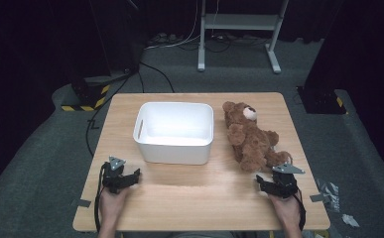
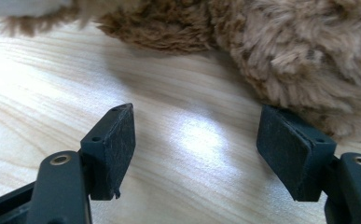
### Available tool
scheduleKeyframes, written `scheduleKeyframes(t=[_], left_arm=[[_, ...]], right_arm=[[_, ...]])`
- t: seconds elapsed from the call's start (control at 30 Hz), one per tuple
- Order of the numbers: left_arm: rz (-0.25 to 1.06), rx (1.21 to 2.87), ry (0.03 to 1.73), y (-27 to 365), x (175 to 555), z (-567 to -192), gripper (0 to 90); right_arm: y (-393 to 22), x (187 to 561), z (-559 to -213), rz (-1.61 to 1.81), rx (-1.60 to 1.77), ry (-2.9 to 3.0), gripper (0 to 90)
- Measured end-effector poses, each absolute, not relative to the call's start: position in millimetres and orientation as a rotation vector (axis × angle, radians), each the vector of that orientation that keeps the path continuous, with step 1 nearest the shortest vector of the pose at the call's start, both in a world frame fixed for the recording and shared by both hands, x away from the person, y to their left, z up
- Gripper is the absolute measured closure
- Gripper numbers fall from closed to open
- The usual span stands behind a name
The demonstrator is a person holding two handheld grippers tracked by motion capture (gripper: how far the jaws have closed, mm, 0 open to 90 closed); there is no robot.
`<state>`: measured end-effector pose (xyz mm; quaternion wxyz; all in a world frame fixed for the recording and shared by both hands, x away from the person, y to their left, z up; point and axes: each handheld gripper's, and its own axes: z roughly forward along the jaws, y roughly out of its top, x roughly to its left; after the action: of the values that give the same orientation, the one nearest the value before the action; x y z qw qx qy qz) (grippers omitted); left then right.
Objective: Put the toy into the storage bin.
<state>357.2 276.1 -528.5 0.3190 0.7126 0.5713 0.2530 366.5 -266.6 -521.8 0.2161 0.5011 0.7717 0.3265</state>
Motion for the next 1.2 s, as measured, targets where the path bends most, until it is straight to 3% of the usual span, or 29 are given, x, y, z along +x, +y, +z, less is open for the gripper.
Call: scheduleKeyframes(t=[0.17,0.23,0.9,1.03,1.2], left_arm=[[0.664,1.875,1.503,276,357,-529,22.9],[0.657,1.884,1.493,275,357,-529,21.7],[0.656,1.892,1.490,275,357,-528,20.5],[0.657,1.893,1.489,276,357,-528,20.5],[0.656,1.891,1.492,275,357,-528,20.5]], right_arm=[[-268,365,-522,0.913,1.374,2.146,28.6],[-273,362,-521,0.904,1.393,2.120,35.5],[-273,352,-510,1.024,1.345,2.082,36.7],[-276,346,-505,1.090,1.370,2.056,42.7],[-280,345,-502,1.125,1.385,2.037,43.1]])
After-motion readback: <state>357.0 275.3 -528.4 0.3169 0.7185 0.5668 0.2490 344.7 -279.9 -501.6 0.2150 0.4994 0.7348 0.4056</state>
